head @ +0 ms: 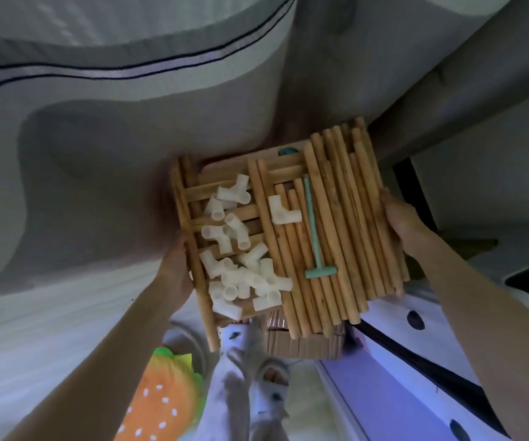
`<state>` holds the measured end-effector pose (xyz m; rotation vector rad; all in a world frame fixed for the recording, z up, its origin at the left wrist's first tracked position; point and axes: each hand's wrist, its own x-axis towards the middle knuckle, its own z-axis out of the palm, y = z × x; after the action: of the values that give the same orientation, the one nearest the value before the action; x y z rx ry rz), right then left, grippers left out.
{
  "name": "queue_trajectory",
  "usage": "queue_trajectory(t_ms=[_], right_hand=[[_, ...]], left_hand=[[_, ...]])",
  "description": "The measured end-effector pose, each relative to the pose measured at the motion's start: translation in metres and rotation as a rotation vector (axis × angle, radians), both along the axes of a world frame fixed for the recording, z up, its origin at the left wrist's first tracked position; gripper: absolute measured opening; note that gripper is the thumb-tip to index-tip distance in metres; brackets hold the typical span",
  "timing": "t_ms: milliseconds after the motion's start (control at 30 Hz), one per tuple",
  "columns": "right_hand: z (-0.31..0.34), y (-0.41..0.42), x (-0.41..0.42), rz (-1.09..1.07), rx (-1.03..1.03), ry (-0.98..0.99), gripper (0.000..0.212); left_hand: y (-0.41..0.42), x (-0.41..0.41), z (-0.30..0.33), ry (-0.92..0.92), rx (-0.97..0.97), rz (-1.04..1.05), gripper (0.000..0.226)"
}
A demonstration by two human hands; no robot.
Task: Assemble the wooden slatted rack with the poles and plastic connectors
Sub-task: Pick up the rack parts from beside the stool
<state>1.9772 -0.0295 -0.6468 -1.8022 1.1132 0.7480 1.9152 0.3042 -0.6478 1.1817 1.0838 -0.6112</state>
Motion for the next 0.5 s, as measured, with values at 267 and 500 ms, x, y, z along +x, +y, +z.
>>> queue_trajectory(t_ms=[267,500], right_hand=[[0.009,-0.005,-0.007,-0.09,0.264,-0.014,0.064],[0.025,0.021,-0.056,-0.127,0.385,-0.042,0.036]], left_hand=[[0.021,-0.003,0.0,0.026,-0.072,-0.043,0.036],[0.045,-0.029,0.016,0.067,-0.055,-0.074,0.031]])
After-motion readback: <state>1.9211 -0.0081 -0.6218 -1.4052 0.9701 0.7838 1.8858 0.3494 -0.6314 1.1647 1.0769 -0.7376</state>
